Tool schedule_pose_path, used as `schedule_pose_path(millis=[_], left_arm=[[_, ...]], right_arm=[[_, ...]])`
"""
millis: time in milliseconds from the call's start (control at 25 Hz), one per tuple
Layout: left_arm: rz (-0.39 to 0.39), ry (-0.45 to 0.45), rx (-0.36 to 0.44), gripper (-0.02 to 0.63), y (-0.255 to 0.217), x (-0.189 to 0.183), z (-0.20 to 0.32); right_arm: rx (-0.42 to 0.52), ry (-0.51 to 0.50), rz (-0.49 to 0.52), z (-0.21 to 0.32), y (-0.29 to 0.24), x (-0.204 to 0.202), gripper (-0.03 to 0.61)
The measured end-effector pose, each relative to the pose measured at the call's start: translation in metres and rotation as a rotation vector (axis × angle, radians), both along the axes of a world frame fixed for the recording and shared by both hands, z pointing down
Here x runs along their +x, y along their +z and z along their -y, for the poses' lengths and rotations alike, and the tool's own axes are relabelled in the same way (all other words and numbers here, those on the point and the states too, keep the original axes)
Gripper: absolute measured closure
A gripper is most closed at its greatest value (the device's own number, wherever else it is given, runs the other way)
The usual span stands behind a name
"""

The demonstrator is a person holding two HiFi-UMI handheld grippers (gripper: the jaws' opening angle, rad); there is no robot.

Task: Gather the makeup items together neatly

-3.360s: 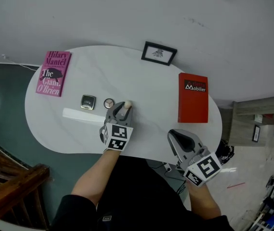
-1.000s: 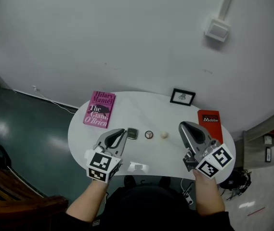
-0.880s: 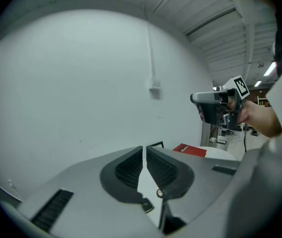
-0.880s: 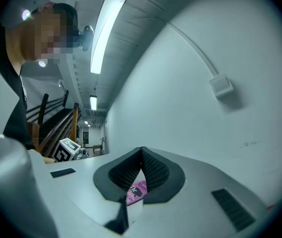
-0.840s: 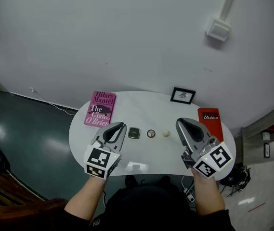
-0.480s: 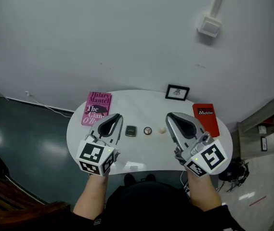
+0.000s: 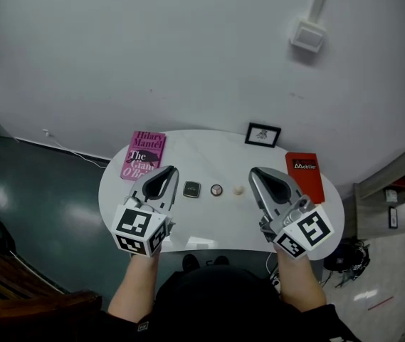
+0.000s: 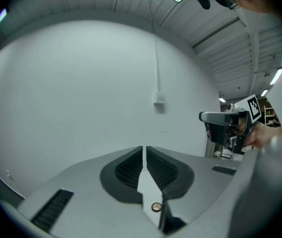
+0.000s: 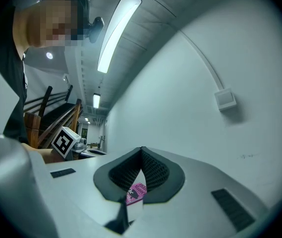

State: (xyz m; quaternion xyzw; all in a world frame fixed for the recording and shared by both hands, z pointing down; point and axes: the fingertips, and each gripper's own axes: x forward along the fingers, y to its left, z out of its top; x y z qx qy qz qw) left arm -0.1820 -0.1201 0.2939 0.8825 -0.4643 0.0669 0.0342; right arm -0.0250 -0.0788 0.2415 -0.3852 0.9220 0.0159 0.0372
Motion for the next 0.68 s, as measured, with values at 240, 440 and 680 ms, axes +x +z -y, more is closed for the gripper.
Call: schedule_pose_path(millis=[240,440,680], left_arm=[[0.001,0.014,-0.001,0.581,0.001,0.010,-0.006],[-0.007,0.019,-0.002,0.581,0.000,0.013,-0.006],[-0.014,0.026,-0.003,0.581,0.002,0.015,-0.010]], right_arm=[[0.008,-0.017,0.002,-0.004,-0.002,0.000,0.545],[0.011,-0.015,0.002,-0.004,-0.005,0.003,0.545],[0.009,-0.016,0.002,-0.007,-0.003,0.003,0.545]])
